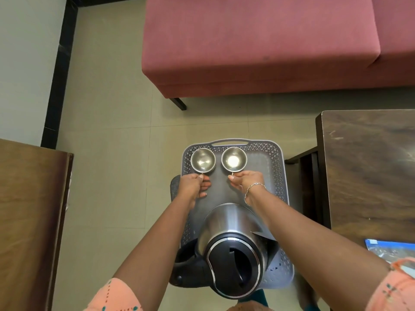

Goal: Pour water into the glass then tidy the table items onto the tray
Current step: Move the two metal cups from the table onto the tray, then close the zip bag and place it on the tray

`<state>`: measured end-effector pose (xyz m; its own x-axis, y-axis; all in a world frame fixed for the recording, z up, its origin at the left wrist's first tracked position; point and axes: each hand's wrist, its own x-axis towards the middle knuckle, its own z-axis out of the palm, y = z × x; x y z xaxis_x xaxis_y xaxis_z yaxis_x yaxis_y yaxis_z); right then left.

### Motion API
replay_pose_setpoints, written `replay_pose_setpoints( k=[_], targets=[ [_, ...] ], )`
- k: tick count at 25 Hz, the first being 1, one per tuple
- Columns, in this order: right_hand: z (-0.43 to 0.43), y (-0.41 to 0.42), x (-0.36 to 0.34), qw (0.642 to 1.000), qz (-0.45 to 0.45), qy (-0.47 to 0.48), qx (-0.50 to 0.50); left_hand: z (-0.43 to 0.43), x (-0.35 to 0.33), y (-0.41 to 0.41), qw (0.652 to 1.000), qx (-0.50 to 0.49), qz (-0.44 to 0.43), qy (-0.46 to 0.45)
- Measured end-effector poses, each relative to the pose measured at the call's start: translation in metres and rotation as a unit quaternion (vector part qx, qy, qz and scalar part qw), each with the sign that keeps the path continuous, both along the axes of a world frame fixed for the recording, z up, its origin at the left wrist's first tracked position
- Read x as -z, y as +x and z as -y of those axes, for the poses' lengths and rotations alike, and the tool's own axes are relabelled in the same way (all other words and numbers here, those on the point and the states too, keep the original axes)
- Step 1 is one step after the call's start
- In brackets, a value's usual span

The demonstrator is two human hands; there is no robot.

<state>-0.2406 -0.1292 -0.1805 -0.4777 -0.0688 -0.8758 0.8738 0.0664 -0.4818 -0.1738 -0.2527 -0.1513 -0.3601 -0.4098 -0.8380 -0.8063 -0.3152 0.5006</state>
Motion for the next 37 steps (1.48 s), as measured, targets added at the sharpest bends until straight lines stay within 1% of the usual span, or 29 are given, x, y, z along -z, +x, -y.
replay_pose_setpoints(
  k=[5, 7, 10, 12, 15, 17, 19, 21, 23, 24, 26, 27, 31, 33, 35, 37],
  targets=[
    [-0.008, 0.001, -0.01, 0.998, 0.008, -0.012, -0.06, -0.003, -0.01, 0.009, 1.0, -0.014, -0.002, -0.019],
    [-0.015, -0.002, -0.016, 0.997, 0.0, 0.001, -0.083, -0.004, -0.016, 0.015, 0.999, -0.007, 0.003, -0.042],
    [-0.036, -0.012, -0.033, 0.989, -0.064, 0.04, -0.126, -0.015, -0.036, 0.025, 0.994, 0.028, 0.009, -0.104],
    [-0.058, -0.015, -0.052, 0.971, -0.143, 0.075, -0.174, -0.028, -0.056, 0.029, 0.983, 0.035, 0.001, -0.178],
    [-0.1, -0.009, -0.082, 0.938, -0.237, 0.125, -0.222, -0.058, -0.101, 0.033, 0.939, 0.05, -0.023, -0.339],
    [-0.137, 0.001, -0.1, 0.92, -0.277, 0.145, -0.238, -0.092, -0.131, 0.034, 0.901, 0.052, -0.079, -0.424],
    [-0.176, 0.012, -0.112, 0.903, -0.307, 0.167, -0.25, -0.132, -0.151, 0.037, 0.859, 0.07, -0.146, -0.486],
    [-0.215, 0.021, -0.122, 0.89, -0.332, 0.185, -0.25, -0.176, -0.16, 0.039, 0.827, 0.113, -0.196, -0.515],
    [-0.25, 0.029, -0.129, 0.88, -0.357, 0.198, -0.245, -0.216, -0.159, 0.042, 0.811, 0.154, -0.231, -0.515],
    [-0.269, 0.033, -0.132, 0.874, -0.368, 0.205, -0.242, -0.238, -0.157, 0.044, 0.809, 0.17, -0.244, -0.508],
    [-0.305, 0.038, -0.134, 0.866, -0.383, 0.213, -0.24, -0.278, -0.149, 0.047, 0.812, 0.207, -0.253, -0.484],
    [-0.323, 0.039, -0.133, 0.863, -0.388, 0.217, -0.239, -0.296, -0.144, 0.047, 0.82, 0.223, -0.249, -0.465],
    [-0.382, 0.039, -0.131, 0.861, -0.394, 0.229, -0.228, -0.348, -0.125, 0.04, 0.877, 0.241, -0.195, -0.368],
    [-0.406, 0.04, -0.128, 0.862, -0.387, 0.242, -0.22, -0.364, -0.114, 0.036, 0.918, 0.231, -0.132, -0.294],
    [-0.429, 0.04, -0.121, 0.871, -0.366, 0.258, -0.204, -0.377, -0.1, 0.03, 0.955, 0.208, -0.048, -0.205],
    [-0.446, 0.042, -0.109, 0.878, -0.332, 0.274, -0.209, -0.387, -0.083, 0.026, 0.971, 0.184, 0.008, -0.153]
  ],
)
